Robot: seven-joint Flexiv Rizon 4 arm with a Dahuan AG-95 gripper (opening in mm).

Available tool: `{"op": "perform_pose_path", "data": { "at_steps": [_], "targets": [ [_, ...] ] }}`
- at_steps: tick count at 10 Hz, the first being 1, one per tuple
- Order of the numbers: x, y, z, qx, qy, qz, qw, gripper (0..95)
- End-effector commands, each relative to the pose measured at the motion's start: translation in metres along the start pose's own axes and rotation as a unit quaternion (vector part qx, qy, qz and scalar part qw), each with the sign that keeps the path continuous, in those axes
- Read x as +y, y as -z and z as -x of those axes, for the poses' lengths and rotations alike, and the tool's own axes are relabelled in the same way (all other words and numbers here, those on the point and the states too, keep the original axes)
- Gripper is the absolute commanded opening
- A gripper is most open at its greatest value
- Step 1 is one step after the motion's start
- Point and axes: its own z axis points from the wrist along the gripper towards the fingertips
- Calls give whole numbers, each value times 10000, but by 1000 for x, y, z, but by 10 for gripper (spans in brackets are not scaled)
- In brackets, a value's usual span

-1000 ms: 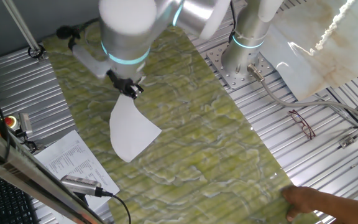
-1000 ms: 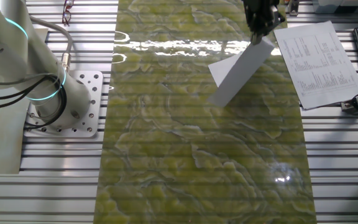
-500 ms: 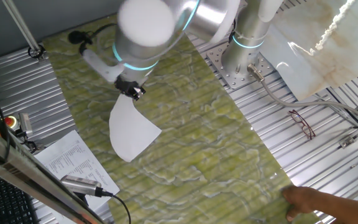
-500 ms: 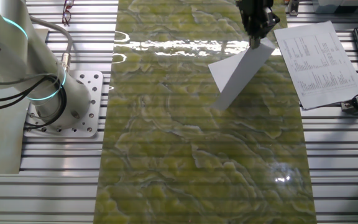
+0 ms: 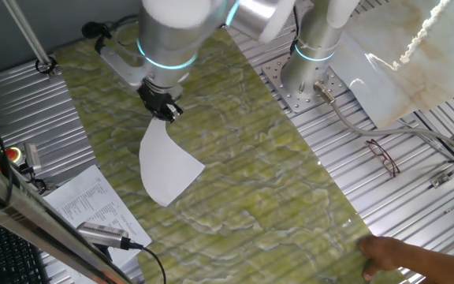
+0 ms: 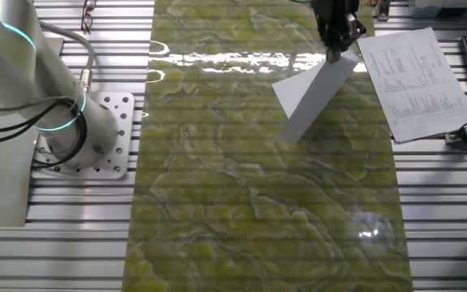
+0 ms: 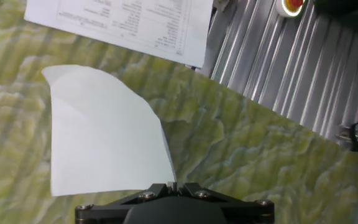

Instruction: Flip over and spread out the paper that is laid flat on the table

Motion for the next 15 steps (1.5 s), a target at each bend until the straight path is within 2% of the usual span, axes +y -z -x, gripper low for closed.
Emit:
{"op": "perform_pose_path", "data": {
  "at_steps": [1,2,3,5,6,7,8,9,10,11,12,14,15],
  "targets": [
    [0,0,-1,-158,-316,461,9983,0],
    [13,5,-2,31,-285,224,9993,0],
    [25,15,-6,251,97,-405,9988,0],
    [28,41,-13,309,255,-526,9978,0],
    [30,50,-17,430,525,-951,9932,0],
    [30,51,-19,554,767,-1345,9864,0],
    [23,52,-20,617,970,-1641,9797,0],
    [12,55,-24,560,1118,-1715,9772,0],
    [2,62,-28,482,1171,-1659,9780,0],
    [-6,72,-33,435,1178,-1532,9802,0],
    [-13,84,-38,551,1348,-1664,9752,0],
    [-24,95,-42,795,1728,-2183,9572,0],
    [-27,97,-41,813,1754,-2325,9532,0]
  ]
}}
